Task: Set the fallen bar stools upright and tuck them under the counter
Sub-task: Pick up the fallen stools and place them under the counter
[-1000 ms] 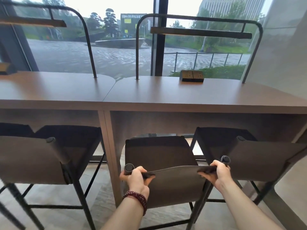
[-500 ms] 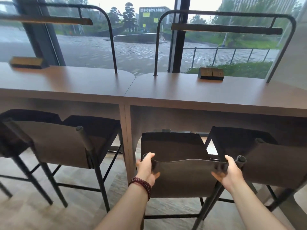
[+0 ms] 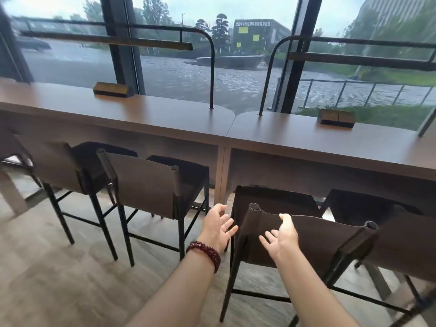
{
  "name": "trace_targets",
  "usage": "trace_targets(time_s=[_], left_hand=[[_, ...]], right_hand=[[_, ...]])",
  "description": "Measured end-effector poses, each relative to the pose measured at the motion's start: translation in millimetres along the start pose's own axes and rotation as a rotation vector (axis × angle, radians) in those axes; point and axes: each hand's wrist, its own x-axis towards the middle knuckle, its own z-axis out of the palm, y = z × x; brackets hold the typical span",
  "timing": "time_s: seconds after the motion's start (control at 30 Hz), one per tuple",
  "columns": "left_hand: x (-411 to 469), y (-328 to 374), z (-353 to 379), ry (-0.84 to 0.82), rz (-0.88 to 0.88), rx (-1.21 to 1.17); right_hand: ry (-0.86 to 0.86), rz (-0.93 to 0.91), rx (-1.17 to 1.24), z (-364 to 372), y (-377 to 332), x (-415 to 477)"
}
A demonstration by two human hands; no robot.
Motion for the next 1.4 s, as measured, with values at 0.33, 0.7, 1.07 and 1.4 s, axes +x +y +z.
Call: trace_targets(time_s=[0.33, 0.7, 1.07, 1.4], left_hand=[[-117, 78, -151, 0.064, 0.150, -0.089], [-260, 172, -370, 0.354, 0.425, -0.257], [-335, 239, -560, 0.651, 0.646, -0.494], [-391, 299, -725, 0.933, 0.823, -0.639]], right_hand=[[-0.280, 0.040, -0.133, 90, 134, -156], [-0.608, 0.231, -0.338, 205, 322, -324], [-0.900, 0.414, -0.535, 309, 478, -416], [-1.157, 0.567, -0.791, 425, 637, -473]])
